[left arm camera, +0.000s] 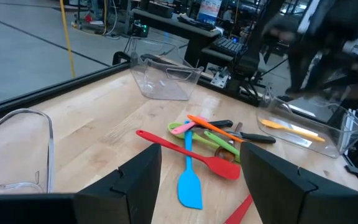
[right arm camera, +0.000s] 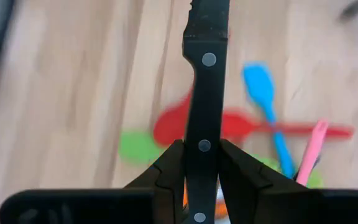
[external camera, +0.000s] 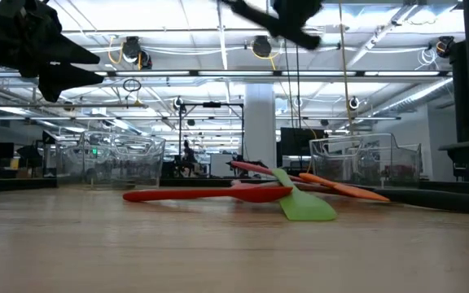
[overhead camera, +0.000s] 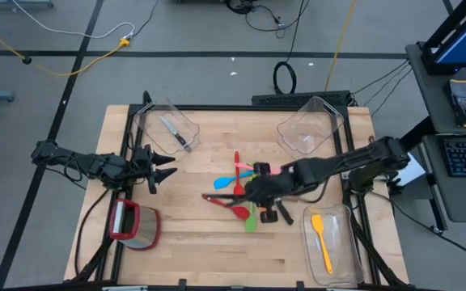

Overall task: Pick & Place Kitchen Items
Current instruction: Put the black kitchen knife into the top left transparent bin

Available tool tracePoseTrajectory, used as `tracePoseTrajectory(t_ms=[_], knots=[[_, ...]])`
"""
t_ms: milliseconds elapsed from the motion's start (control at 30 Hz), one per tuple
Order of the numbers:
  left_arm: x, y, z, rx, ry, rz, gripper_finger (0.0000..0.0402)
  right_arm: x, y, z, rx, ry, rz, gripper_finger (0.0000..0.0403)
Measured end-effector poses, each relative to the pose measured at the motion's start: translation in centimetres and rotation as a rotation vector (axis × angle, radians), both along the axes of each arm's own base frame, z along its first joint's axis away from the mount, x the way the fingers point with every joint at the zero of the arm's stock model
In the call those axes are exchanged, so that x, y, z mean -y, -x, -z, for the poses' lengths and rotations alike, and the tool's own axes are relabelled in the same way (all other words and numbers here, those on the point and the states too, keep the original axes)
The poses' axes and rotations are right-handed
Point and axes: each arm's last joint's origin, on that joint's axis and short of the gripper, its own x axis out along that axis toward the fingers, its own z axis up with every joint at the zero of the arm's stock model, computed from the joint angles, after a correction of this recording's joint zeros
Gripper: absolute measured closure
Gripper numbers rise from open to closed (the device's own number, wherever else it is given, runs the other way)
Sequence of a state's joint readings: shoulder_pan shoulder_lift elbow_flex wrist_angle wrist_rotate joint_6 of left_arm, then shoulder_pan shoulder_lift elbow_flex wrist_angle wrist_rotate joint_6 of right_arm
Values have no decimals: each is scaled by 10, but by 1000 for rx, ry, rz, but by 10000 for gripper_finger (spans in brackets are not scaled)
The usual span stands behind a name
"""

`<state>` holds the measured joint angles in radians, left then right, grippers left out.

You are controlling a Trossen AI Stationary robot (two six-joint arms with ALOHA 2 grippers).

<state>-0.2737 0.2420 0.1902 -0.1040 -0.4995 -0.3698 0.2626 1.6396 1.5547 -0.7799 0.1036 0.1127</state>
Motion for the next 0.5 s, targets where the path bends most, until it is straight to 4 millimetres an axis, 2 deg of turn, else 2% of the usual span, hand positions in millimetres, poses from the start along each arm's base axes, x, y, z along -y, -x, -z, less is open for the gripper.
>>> tracePoseTrajectory(t_ms=[133,300,500], knots=[[0,0,0,0,0,0,179,10,2,-29,187,-48,17,336],[0,0,0,2,2,0,179,21,4,-57,371,-159,-46,336],[0,0,0,3,6,-1,179,28,-3,-69,470,-339,-210,336]])
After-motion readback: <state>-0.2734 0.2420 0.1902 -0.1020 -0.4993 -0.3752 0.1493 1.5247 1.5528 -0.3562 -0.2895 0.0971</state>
